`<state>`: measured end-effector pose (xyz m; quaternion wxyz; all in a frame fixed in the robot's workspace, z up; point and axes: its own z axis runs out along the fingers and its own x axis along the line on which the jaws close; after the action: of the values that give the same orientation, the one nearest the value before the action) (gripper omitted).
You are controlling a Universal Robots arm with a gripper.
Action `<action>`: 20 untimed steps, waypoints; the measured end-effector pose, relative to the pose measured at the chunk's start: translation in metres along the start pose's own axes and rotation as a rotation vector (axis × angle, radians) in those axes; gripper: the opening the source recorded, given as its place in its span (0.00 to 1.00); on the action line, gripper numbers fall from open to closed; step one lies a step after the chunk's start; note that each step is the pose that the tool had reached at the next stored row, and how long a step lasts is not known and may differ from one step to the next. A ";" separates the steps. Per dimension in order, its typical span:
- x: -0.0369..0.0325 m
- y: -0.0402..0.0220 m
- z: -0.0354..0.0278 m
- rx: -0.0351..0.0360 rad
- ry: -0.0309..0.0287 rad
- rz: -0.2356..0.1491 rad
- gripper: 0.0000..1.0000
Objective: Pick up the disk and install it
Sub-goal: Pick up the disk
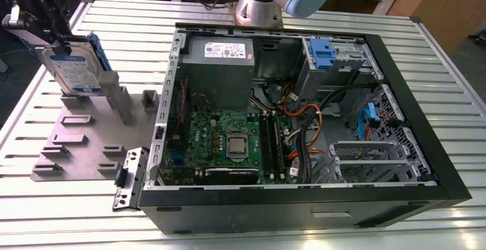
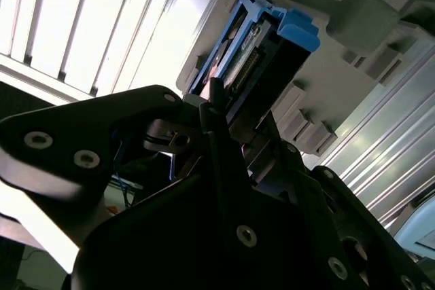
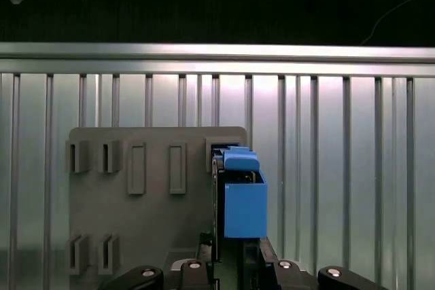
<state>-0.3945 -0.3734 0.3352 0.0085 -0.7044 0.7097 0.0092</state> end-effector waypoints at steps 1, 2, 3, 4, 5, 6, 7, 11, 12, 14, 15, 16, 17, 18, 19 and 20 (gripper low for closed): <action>0.0000 0.0000 -0.0007 -0.0004 0.0003 0.000 0.35; 0.0000 0.0000 -0.0014 -0.0004 0.0002 0.000 0.35; -0.0001 0.0000 -0.0022 -0.0001 0.0001 0.000 0.35; -0.0001 0.0000 -0.0031 -0.0001 0.0000 0.000 0.35; -0.0001 0.0000 -0.0042 0.0000 0.0000 0.000 0.35; -0.0001 0.0000 -0.0056 0.0000 0.0000 0.000 0.35; -0.0002 0.0000 -0.0070 -0.0001 0.0001 0.000 0.35; -0.0003 0.0000 -0.0103 0.0000 0.0000 0.000 0.35; -0.0003 0.0000 -0.0113 -0.0001 0.0000 0.000 0.35; -0.0003 0.0000 -0.0141 -0.0001 0.0001 0.000 0.35; -0.0004 0.0000 -0.0157 0.0000 0.0000 0.000 0.35; -0.0004 0.0000 -0.0174 0.0000 0.0001 0.000 0.35; -0.0005 0.0000 -0.0191 0.0000 0.0000 0.000 0.35; -0.0005 0.0000 -0.0208 -0.0001 0.0001 0.000 0.35; -0.0006 0.0000 -0.0220 -0.0001 0.0001 0.000 0.35; -0.0006 0.0000 -0.0223 0.0001 0.0000 0.000 0.35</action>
<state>-0.3945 -0.3734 0.3575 0.0085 -0.7044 0.7097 0.0092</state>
